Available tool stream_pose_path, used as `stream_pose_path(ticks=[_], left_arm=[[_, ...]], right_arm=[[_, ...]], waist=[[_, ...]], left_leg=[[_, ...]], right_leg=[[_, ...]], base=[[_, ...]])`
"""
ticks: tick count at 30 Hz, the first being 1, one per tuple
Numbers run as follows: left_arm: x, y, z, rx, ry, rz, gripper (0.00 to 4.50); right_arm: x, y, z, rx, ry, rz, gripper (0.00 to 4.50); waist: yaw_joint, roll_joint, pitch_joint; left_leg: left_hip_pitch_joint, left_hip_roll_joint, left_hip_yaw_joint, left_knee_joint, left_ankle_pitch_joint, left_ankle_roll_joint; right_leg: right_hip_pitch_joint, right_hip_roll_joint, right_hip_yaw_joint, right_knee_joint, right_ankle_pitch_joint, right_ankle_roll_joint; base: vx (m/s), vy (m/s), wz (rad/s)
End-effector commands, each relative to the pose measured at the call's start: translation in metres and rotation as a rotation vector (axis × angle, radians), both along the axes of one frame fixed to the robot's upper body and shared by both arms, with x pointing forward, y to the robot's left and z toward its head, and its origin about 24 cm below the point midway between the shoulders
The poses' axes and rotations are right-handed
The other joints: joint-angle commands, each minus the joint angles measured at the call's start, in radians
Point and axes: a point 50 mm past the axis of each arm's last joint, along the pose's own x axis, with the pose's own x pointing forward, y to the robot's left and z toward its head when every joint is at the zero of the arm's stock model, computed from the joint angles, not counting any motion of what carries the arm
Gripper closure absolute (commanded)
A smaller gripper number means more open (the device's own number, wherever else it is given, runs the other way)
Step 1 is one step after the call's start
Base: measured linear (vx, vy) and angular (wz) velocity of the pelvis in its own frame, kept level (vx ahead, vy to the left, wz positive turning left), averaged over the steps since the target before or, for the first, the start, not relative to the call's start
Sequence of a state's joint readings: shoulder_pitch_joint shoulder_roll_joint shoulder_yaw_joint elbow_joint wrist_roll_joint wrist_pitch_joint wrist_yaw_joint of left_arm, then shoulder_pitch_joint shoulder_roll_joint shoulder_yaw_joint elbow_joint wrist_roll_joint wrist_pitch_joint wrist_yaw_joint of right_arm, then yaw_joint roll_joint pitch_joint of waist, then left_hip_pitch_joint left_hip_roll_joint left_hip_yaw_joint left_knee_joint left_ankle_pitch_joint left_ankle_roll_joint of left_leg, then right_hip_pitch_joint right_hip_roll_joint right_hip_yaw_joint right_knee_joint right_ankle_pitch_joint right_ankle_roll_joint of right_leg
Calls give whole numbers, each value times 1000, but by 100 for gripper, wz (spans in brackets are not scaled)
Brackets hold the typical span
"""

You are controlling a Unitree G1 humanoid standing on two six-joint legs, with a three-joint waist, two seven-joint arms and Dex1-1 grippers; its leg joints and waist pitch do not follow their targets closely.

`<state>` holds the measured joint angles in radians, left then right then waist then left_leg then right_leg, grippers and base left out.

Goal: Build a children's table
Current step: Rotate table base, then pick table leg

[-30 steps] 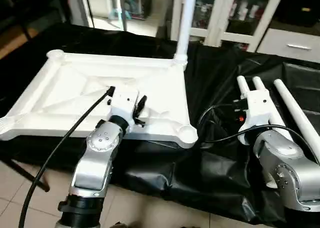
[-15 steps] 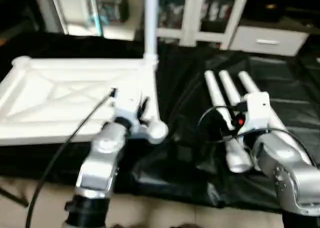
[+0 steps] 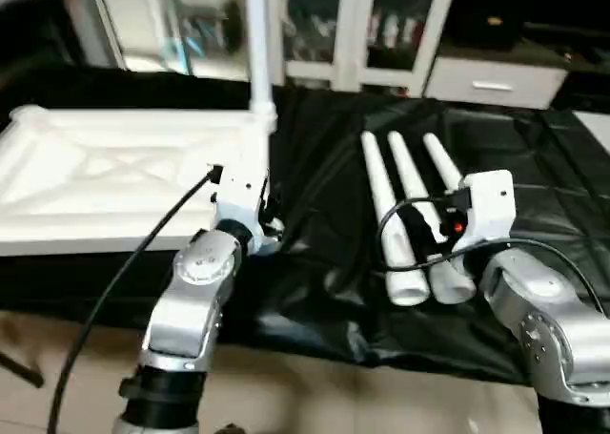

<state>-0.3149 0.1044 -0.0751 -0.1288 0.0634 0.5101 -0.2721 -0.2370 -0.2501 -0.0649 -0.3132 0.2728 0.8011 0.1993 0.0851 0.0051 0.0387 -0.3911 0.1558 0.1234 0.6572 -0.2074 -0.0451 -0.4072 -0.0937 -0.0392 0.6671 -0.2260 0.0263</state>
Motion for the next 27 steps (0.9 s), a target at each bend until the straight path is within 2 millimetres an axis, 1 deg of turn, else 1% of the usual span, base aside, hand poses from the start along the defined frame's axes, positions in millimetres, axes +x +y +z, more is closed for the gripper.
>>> stream_pose_path(ticks=[1,2,3,4,5,6,7,8,9,10,11,12,13,14,17,18,19,20,22,24,25,26,27], left_arm=[[-6,-4,5,-10,-17,-136,295],[-9,-5,7,-3,-26,-184,295],[-11,-7,8,7,-35,-233,295],[-13,-7,9,25,-43,-274,295],[-15,-7,8,40,-38,-309,295],[-18,-7,8,45,-28,-366,295],[-20,-7,8,47,-20,-406,295],[-22,-7,9,47,-15,-440,295],[-26,-7,8,45,-1,-493,295],[-28,-7,8,45,9,-527,295],[-32,-7,8,34,24,-573,295],[-34,-6,8,26,33,-598,295],[-36,-6,7,13,50,-630,295],[-39,-7,7,8,64,-661,295],[-46,-6,4,13,110,-741,295],[-47,-6,4,1,119,-751,295],[-47,-6,4,-2,121,-752,295],[-48,-5,4,-8,130,-764,295],[-50,-5,4,-4,144,-782,295],[-52,-5,3,9,161,-807,295],[-53,-6,3,3,165,-816,295],[-53,-6,4,1,166,-820,295],[-54,-7,4,0,167,-823,295]], right_arm=[[8,5,4,-2,-9,28,61],[10,5,3,-8,-4,27,61],[13,6,3,-15,2,26,61],[16,5,2,-33,20,17,61],[20,4,0,-48,42,4,61],[26,3,-2,-81,78,-18,61],[30,2,-3,-105,101,-33,61],[34,1,-4,-120,127,-49,61],[40,0,-4,-135,155,-74,61],[44,0,-5,-142,172,-88,61],[50,0,-5,-143,182,-107,61],[53,0,-5,-143,184,-116,61],[56,0,-6,-150,200,-125,61],[59,-1,-8,-156,222,-131,61],[63,-5,-18,-194,313,-143,61],[64,-5,-21,-195,329,-143,61],[64,-6,-22,-195,332,-143,61],[65,-5,-26,-179,362,-128,61],[65,-3,-32,-162,403,-109,61],[64,-1,-42,-149,455,-83,61],[64,0,-43,-143,455,-77,61],[64,1,-44,-135,459,-72,61],[63,1,-45,-128,462,-68,61]], waist=[[-24,-18,-36],[-29,15,-45],[-39,20,-44],[-43,16,-38],[-45,11,-37],[-46,7,-35],[-49,4,-33],[-53,-3,-33],[-52,-7,-33],[-55,-12,-34],[-58,-12,-35],[-62,-15,-37],[-60,-14,-39],[-60,-19,-39],[-60,-20,-39],[-58,-23,-39],[-57,-25,-41],[-52,-25,-42],[-52,-27,-46],[-52,-25,-47],[-52,-22,-47],[-52,-22,-48],[-49,-21,-52]], left_leg=[[37,53,-9,-115,-264,59],[51,65,-23,-136,-344,-6],[47,70,-33,-152,-430,-96],[47,66,-30,-164,-497,-144],[50,62,-25,-163,-516,-154],[55,55,-15,-162,-557,-162],[54,53,-16,-162,-571,-164],[47,48,-13,-162,-578,-161],[49,43,-7,-157,-575,-149],[45,40,-6,-154,-555,-134],[40,40,-6,-153,-540,-130],[28,41,-6,-154,-501,-121],[27,42,-5,-153,-478,-119],[27,42,2,-148,-441,-108],[28,43,9,-145,-421,-101],[25,42,12,-143,-397,-97],[25,42,16,-139,-379,-92],[25,43,21,-136,-346,-83],[18,47,27,-133,-297,-69],[14,49,30,-133,-262,-65],[14,50,33,-132,-241,-68],[16,50,36,-130,-229,-70],[18,50,39,-128,-197,-67]], right_leg=[[13,-17,16,-124,-381,-152],[16,2,10,-101,-236,-166],[25,4,7,-98,-128,-147],[27,-2,5,-104,-96,-124],[26,-9,7,-110,-106,-117],[22,-18,11,-125,-175,-103],[23,-23,13,-128,-213,-98],[27,-30,15,-134,-272,-85],[21,-35,19,-141,-312,-74],[22,-43,19,-145,-343,-72],[25,-46,19,-143,-345,-74],[32,-50,20,-140,-336,-78],[33,-53,21,-139,-326,-80],[28,-53,23,-138,-320,-93],[24,-49,25,-137,-326,-107],[25,-50,28,-136,-315,-112],[24,-50,30,-135,-302,-115],[23,-50,33,-133,-282,-121],[29,-47,30,-126,-267,-138],[31,-46,29,-120,-232,-149],[31,-43,29,-116,-204,-157],[32,-42,29,-115,-187,-161],[34,-40,29,-111,-138,-171]], base=[[-59,131,10],[-59,131,10],[-63,131,6],[-44,131,3],[-44,131,3],[-32,103,5],[-31,68,-1],[-31,68,-1],[0,0,0],[0,0,0],[0,0,0],[0,0,0],[0,0,0],[0,0,0],[0,0,0],[0,0,0],[0,0,0],[0,0,0],[0,0,0],[0,0,0],[54,-36,-5],[54,-36,-5],[60,-32,-3]])
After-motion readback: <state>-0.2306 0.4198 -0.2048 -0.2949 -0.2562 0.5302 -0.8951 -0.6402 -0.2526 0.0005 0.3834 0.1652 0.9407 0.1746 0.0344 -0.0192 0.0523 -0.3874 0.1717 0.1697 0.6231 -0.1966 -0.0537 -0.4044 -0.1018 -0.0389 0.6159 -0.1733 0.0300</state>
